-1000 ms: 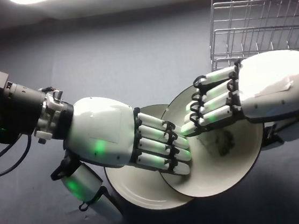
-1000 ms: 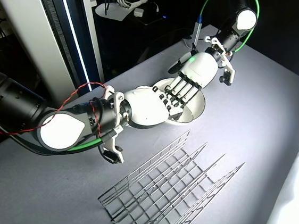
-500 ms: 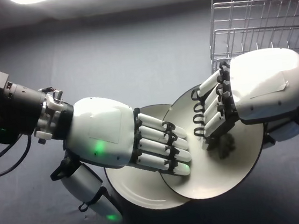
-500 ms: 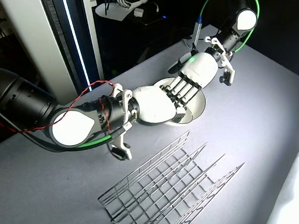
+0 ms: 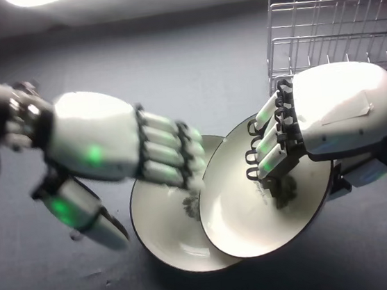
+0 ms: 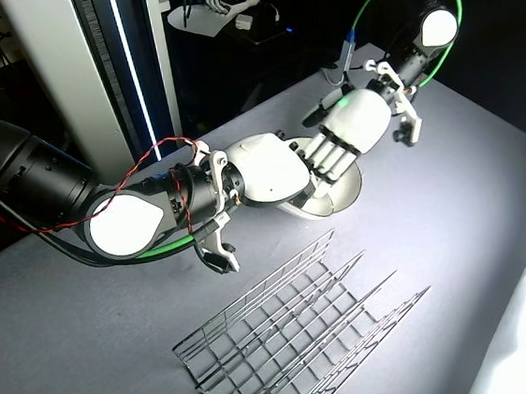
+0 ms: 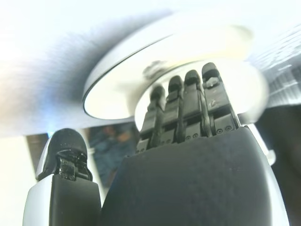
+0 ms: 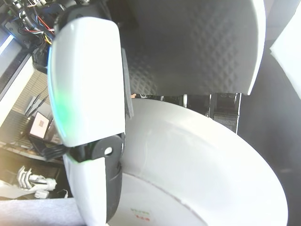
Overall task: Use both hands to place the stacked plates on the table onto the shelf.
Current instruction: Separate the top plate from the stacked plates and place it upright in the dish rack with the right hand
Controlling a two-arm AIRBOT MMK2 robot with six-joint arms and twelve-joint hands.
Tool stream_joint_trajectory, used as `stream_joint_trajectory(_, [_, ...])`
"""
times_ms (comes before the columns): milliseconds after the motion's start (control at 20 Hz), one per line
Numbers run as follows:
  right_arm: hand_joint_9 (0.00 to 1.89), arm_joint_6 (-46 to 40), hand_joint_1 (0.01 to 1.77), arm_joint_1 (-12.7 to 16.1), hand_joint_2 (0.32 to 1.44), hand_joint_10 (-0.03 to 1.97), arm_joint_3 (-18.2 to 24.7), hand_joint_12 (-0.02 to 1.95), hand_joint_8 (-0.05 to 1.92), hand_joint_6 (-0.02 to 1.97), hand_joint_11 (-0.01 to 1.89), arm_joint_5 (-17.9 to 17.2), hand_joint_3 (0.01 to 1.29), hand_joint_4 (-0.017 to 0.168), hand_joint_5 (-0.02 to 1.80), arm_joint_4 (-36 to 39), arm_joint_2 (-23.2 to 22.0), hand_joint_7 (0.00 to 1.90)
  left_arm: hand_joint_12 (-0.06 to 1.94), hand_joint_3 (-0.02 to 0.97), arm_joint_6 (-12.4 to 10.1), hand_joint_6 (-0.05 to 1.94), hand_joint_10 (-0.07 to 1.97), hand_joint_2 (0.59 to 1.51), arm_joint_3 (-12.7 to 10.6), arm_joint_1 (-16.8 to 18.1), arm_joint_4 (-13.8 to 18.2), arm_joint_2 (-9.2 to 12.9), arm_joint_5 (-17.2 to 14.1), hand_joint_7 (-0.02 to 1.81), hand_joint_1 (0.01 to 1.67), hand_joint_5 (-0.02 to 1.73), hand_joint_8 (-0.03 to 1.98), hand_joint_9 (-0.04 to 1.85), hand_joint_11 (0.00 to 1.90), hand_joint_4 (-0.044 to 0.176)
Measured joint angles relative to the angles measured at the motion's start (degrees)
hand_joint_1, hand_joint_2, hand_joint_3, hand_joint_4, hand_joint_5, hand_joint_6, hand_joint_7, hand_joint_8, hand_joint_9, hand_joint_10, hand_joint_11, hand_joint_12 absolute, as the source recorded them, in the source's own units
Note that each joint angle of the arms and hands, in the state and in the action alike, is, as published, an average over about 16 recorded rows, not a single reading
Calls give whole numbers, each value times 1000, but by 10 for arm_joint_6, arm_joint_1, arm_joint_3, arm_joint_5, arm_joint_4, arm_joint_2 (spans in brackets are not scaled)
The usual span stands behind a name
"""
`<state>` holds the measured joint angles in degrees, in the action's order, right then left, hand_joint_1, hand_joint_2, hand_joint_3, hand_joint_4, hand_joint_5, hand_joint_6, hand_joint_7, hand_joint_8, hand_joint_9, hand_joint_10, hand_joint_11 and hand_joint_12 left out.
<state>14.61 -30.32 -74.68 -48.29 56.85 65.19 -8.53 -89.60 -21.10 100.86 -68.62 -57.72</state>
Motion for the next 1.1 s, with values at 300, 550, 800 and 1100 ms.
stream_joint_trajectory(300, [1107, -3, 1227, 26, 970, 109, 27, 1021, 732, 727, 836, 9, 13, -2, 914, -2, -18, 921, -1, 3, -36, 4, 6, 1186, 10, 36, -13, 57, 1, 39, 15, 82, 20, 22, 17, 2])
stream_joint_trajectory(550, [1049, -6, 1248, 60, 985, 376, 61, 1093, 818, 822, 811, 27, 13, -1, 947, -13, -40, 925, -1, 3, -58, 1, 6, 1187, 21, 54, -21, 108, 3, 35, 15, 74, 20, 22, 16, 0])
stream_joint_trajectory(800, [971, -9, 1278, 97, 1001, 613, 97, 1125, 912, 933, 766, 56, 13, 2, 965, -44, -63, 916, -1, 3, -71, 2, 6, 1188, 30, 52, -23, 150, 8, 35, 15, 68, 20, 23, 16, 0])
stream_joint_trajectory(1100, [972, -10, 1280, 143, 1010, 519, 129, 1122, 847, 1043, 717, 109, 13, -1, 958, -117, -81, 902, -1, 4, -75, 2, 6, 1188, 37, 41, -24, 185, 16, 42, 14, 62, 20, 22, 17, 0])
